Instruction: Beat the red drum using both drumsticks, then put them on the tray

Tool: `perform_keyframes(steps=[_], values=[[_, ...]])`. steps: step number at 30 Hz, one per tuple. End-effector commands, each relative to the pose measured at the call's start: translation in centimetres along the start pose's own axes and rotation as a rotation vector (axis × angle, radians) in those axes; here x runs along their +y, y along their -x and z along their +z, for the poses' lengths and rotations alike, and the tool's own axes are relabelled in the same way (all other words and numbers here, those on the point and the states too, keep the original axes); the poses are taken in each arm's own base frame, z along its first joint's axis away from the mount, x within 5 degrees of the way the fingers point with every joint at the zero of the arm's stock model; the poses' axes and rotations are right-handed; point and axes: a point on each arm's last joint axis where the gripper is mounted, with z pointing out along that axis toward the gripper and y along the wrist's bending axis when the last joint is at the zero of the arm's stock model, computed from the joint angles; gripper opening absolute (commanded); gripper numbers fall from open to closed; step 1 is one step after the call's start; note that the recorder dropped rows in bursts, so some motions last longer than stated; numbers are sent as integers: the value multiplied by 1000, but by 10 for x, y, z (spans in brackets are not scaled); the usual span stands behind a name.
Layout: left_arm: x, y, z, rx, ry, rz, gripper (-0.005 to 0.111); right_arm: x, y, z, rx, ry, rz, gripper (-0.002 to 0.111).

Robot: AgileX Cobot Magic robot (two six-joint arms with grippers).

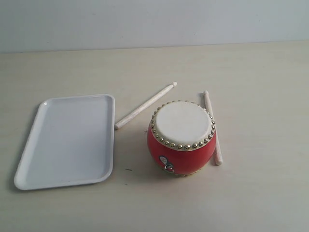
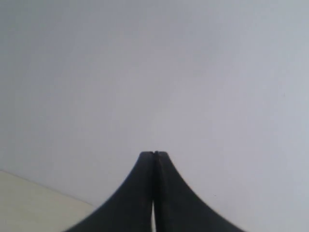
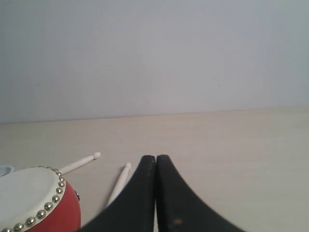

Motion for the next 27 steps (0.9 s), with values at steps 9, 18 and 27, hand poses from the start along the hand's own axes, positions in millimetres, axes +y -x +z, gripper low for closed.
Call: perform_keyframes(steps=[9,18,27], values=[[-1,1,0,-16,-10,-171,0,0,-1,0,-7,-3,-5,0],[-17,42,34,158,117,-100,0,0,-1,0,-7,-3,-5,0],[-20,57,75,290,233,-111,0,0,-1,0,-7,-3,-5,0]])
